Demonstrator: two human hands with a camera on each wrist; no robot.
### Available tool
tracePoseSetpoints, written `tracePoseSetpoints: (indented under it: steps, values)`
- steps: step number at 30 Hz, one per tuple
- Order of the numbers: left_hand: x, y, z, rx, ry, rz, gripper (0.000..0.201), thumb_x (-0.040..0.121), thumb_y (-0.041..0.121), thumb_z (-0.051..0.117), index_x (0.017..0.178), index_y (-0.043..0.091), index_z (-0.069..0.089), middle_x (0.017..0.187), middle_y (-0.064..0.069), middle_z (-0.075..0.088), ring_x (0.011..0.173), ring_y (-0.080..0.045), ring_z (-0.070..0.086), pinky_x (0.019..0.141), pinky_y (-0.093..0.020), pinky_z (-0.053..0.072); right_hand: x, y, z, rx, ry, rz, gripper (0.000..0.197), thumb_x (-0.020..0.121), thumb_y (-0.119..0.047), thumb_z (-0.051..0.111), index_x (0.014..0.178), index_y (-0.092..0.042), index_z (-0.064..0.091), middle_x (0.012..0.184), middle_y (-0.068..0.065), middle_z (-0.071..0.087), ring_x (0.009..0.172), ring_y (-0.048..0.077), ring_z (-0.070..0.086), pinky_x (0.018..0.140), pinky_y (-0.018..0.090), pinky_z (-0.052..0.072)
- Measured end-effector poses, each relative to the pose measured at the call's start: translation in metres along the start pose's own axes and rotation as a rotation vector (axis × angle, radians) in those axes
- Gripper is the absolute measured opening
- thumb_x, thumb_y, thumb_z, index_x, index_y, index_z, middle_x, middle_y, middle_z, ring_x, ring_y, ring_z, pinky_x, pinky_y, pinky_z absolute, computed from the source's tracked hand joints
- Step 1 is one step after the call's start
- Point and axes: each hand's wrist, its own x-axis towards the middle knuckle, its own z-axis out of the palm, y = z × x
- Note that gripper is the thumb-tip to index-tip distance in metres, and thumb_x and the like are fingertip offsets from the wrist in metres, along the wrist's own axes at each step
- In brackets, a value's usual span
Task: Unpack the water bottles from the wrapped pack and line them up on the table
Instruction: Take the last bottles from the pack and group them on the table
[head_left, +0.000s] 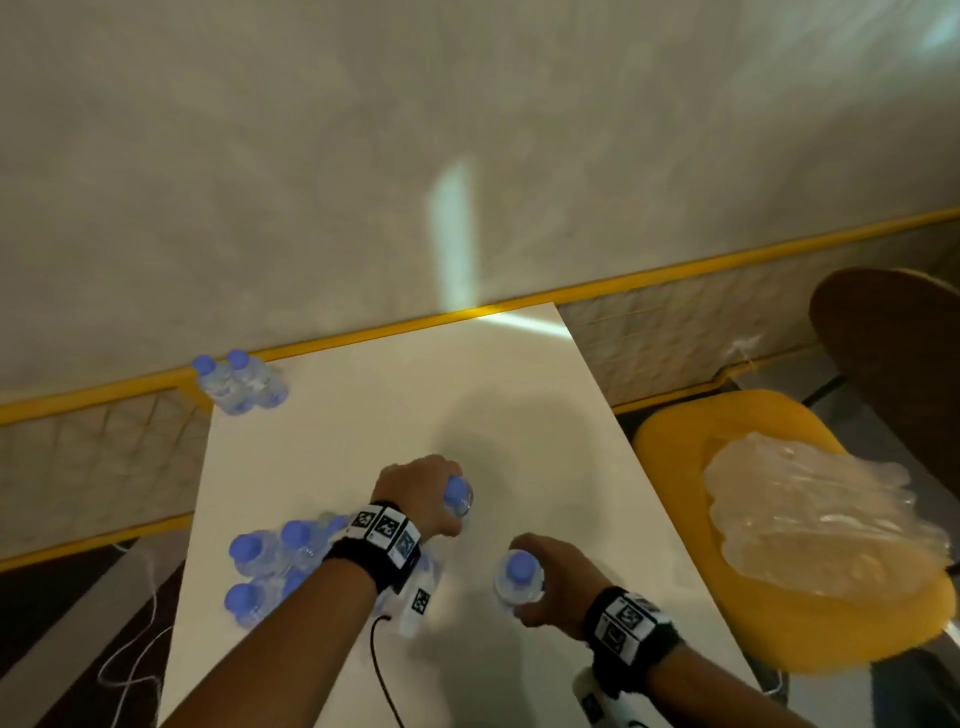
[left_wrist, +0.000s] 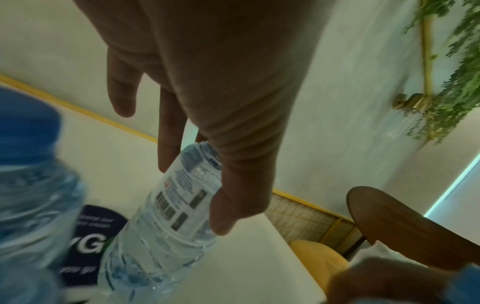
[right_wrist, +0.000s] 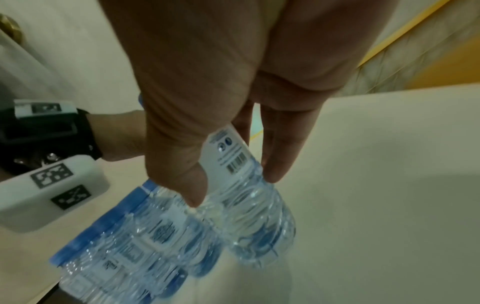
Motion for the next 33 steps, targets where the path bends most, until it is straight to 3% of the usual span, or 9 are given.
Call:
tracePoseSetpoints:
  steps: [4,9,14,19,25,29,33]
  values:
    - [-0.004,-0.019,0.011,-0.025,-0.036,0.021,0.058,0.067,0.045,0.077,0.117,0.039,0.048,0.109,0.006,0.065,0.094,-0.026,0.066,0.082,-0.040,0.057,0.037,-0.035,0.033,-0.037,0.018,0.005,0.041,0.059,-0.040,0.075,0.090,-0.033,0.048,0.094,-0.008,0.064,0.082,0.018,0.061,0.072,0.035,0.053]
    - [-0.006,-0.032,0.019,-0.027,-0.066,0.050,0.049,0.072,0.035,0.071,0.113,0.039,0.044,0.110,0.001,0.064,0.093,-0.028,0.066,0.082,-0.043,0.058,0.062,-0.048,0.059,-0.063,0.064,0.082,0.044,0.059,-0.035,0.075,0.096,-0.032,0.053,0.095,-0.011,0.062,0.083,0.014,0.061,0.073,0.030,0.052]
    - [-0.003,-0.037,0.028,0.038,-0.077,0.114,0.053,0.078,0.035,0.075,0.123,0.032,0.048,0.112,-0.002,0.066,0.094,-0.028,0.067,0.076,-0.039,0.054,0.062,-0.052,0.076,-0.061,0.088,0.162,0.043,0.060,-0.031,0.079,0.097,-0.031,0.056,0.097,-0.009,0.065,0.085,0.015,0.063,0.079,0.033,0.055]
    - [-0.003,-0.040,0.030,0.065,-0.093,0.136,0.055,0.079,0.033,0.076,0.127,0.029,0.049,0.113,-0.003,0.067,0.095,-0.028,0.068,0.080,-0.042,0.059,0.065,-0.055,0.084,-0.058,0.106,0.218,0.046,0.061,-0.034,0.080,0.100,-0.034,0.055,0.095,-0.011,0.064,0.081,0.009,0.062,0.073,0.022,0.051]
    - [-0.003,-0.038,0.028,0.082,-0.133,0.160,0.060,0.079,0.035,0.076,0.131,0.029,0.047,0.114,-0.003,0.066,0.098,-0.028,0.068,0.083,-0.045,0.058,0.061,-0.060,0.085,-0.048,0.137,0.198,0.040,0.069,-0.034,0.078,0.103,-0.027,0.058,0.096,-0.006,0.067,0.082,0.013,0.063,0.073,0.022,0.048]
    - [-0.005,-0.037,0.028,0.086,-0.114,0.158,0.057,0.082,0.032,0.072,0.133,0.027,0.046,0.113,-0.004,0.067,0.096,-0.029,0.068,0.082,-0.045,0.058,0.054,-0.060,0.085,0.028,0.180,0.177,0.045,0.071,-0.032,0.080,0.110,-0.028,0.056,0.102,-0.006,0.066,0.089,0.014,0.064,0.081,0.026,0.051]
    - [-0.009,-0.037,0.024,0.076,-0.118,0.136,0.055,0.085,0.028,0.070,0.134,0.024,0.044,0.109,-0.006,0.066,0.095,-0.032,0.068,0.081,-0.047,0.059,0.055,-0.064,0.084,0.020,0.163,0.166,0.047,0.074,-0.032,0.079,0.113,-0.030,0.054,0.105,-0.007,0.066,0.090,0.012,0.063,0.081,0.022,0.048]
